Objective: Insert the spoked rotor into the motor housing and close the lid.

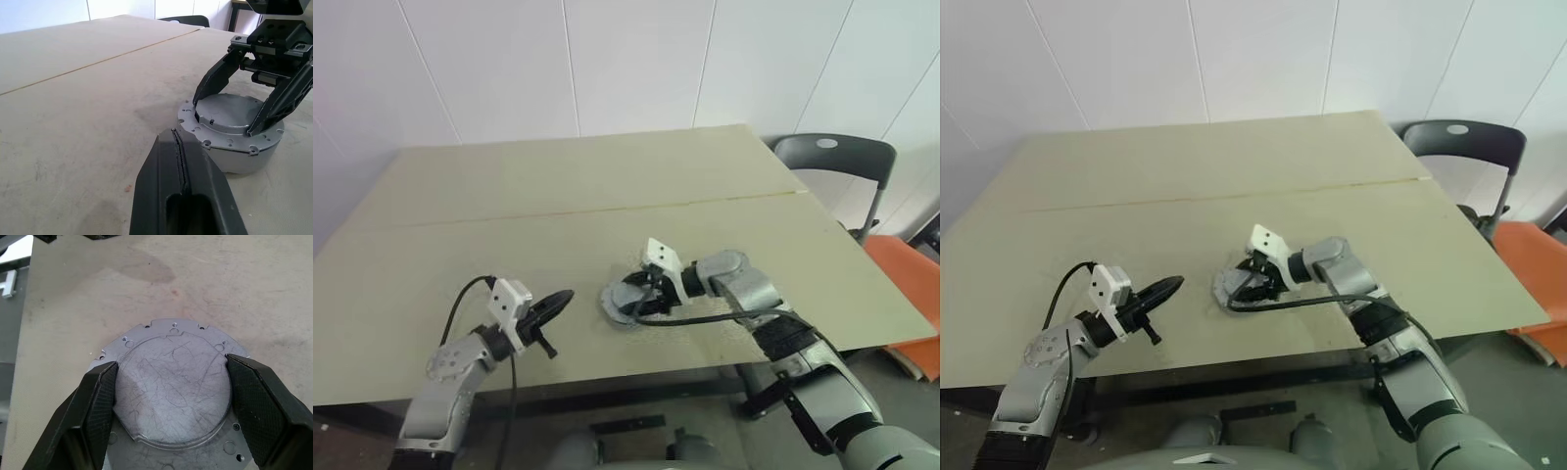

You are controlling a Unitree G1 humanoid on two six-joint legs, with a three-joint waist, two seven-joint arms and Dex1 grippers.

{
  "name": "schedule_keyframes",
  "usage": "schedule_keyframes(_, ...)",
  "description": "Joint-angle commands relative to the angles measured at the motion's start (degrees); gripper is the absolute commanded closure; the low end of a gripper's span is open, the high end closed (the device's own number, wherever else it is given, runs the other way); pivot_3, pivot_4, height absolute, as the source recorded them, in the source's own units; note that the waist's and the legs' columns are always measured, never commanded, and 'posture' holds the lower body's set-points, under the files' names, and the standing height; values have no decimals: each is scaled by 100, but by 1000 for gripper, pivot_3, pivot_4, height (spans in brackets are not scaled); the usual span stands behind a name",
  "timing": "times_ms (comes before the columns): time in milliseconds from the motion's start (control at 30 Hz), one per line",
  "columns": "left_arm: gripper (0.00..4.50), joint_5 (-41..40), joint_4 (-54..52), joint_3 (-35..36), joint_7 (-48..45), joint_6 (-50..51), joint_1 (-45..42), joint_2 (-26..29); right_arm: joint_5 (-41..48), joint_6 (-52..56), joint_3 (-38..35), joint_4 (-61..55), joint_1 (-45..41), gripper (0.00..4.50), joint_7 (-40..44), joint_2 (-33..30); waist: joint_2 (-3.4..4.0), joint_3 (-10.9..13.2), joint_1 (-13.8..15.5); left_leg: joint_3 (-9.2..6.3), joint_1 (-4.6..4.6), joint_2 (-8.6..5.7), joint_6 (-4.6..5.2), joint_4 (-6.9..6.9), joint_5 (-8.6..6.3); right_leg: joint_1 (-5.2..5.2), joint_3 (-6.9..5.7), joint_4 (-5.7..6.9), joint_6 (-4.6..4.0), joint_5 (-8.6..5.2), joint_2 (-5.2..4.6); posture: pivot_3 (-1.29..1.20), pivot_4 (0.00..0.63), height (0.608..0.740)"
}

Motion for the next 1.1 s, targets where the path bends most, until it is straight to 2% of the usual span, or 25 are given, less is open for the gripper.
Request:
schedule_keyframes(33,4500,-17,-93,13,26,-7,-100,8,-308,116,405,359,319,1420,-20,-53,2,-8,-1,0,1,0,0,0,0,0,0,0,0,0,0,0,0,740)
schedule_keyframes(733,4500,75,88,-253,-150,-4,-508,21,-776,-35,681,1173,57,1420,-454,-222,38,-55,-15,-2,40,6,-20,7,-10,29,1,4,11,-12,6,0,0,740)
schedule_keyframes(933,4500,80,427,-467,-351,-85,-891,-128,-758,7,692,1172,56,1420,-436,-218,41,-62,0,-2,42,7,-21,8,-10,29,1,4,10,-12,3,0,0,740)
schedule_keyframes(1100,4500,175,1118,-732,-669,-226,-1369,-336,-750,26,709,1150,61,1420,-417,-219,54,-75,6,-3,46,6,-20,7,-10,29,0,5,10,-12,5,0,0,740)
